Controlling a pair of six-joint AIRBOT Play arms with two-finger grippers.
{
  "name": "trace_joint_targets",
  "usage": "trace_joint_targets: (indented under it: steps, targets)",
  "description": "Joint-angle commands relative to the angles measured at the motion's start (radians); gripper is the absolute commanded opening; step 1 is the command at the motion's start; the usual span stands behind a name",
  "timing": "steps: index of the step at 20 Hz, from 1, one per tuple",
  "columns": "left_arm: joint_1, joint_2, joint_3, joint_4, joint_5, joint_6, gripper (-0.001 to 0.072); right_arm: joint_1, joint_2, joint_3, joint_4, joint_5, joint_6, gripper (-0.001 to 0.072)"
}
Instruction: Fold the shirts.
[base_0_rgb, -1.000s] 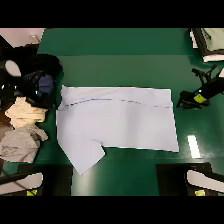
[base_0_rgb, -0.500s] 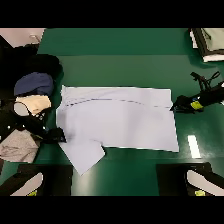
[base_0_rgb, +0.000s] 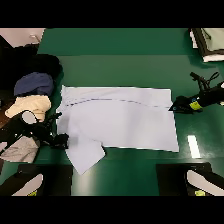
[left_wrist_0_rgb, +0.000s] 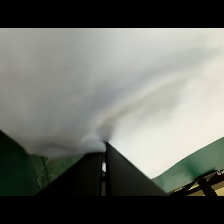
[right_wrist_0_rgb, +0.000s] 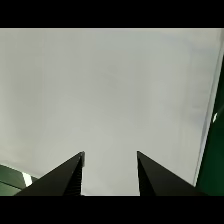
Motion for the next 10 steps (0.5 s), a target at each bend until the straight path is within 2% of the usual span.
trace_joint_targets:
  steps: [1,4,7,10]
  targets:
    - [-0.023,0.005,0.026,-0.004,0.001,0.003,0.0023,0.0,0.001,-0.001,-0.078,0.076,0.0,0.0377]
    - [-0.023,0.012,0.107,-0.006,-0.058,0.018,0.0023,-0.018,0.008,-0.021,-0.179,0.156,0.0,0.0377]
    - [-0.023,0.012,0.181,-0.008,-0.1,0.045,0.0023,-0.114,0.079,-0.156,-0.181,0.121,0.0,0.0377]
    - [-0.023,0.012,0.209,-0.019,-0.071,0.051,0.0023,-0.246,0.147,-0.328,-0.175,0.11,-0.007,0.0377]
